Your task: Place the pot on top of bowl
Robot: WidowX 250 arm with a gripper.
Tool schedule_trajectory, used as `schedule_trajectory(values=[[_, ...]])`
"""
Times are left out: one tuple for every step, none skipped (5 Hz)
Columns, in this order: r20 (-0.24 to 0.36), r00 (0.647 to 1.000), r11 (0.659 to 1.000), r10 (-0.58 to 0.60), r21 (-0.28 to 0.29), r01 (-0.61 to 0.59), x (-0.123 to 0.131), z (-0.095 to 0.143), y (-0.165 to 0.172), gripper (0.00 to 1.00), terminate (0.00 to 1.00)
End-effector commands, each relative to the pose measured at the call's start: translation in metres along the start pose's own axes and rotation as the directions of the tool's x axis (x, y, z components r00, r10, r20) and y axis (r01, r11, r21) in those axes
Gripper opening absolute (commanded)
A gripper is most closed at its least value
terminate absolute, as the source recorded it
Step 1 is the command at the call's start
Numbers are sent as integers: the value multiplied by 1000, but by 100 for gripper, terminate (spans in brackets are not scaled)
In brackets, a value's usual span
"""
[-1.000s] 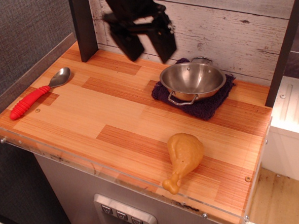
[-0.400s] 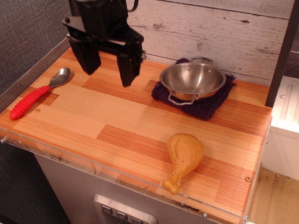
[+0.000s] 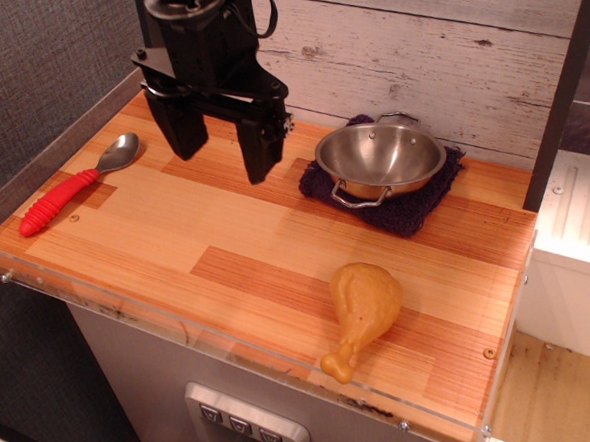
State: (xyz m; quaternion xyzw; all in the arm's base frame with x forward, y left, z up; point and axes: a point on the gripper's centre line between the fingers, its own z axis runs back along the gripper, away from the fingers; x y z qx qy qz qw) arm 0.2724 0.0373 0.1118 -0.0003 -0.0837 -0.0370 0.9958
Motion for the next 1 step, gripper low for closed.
schedule_trajectory(values=[[25,1000,1000,4,3,-4,-3,8,-1,100,100]])
